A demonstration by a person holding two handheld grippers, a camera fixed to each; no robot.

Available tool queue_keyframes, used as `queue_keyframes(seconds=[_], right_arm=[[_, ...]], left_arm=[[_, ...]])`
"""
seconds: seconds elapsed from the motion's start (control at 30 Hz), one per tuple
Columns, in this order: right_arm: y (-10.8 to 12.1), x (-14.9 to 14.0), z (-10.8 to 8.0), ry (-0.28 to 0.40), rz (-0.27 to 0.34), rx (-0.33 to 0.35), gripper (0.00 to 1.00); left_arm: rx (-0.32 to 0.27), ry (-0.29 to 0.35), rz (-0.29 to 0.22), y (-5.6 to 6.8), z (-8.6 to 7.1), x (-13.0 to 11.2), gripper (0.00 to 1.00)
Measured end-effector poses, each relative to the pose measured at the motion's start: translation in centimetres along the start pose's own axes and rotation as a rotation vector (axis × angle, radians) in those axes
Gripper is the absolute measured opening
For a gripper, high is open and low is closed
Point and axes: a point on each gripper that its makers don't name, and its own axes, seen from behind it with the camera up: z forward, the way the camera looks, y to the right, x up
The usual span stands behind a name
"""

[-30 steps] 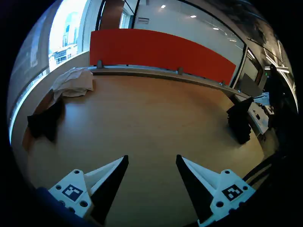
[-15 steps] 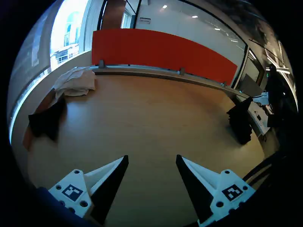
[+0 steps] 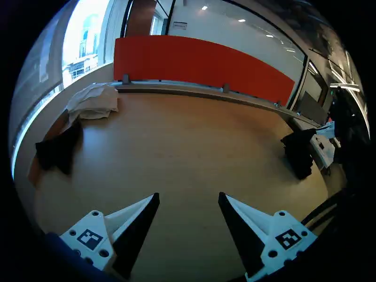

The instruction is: Fold towel

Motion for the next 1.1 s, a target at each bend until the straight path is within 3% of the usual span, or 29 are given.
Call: queue_keyframes(seconds=[0.47, 1.1], right_arm=[[3.1, -7.3, -0.8, -0.091, 0.059, -0.053, 0.08], [2.0, -14.3, 2.4, -0.170, 0.171, -0.024, 0.08]], left_arm=[[-0.023, -0.016, 0.056, 1.7, 0.4, 0.3, 0.93], [0.005, -0.050, 0.094, 2.6, 0.4, -0.5, 0.93]])
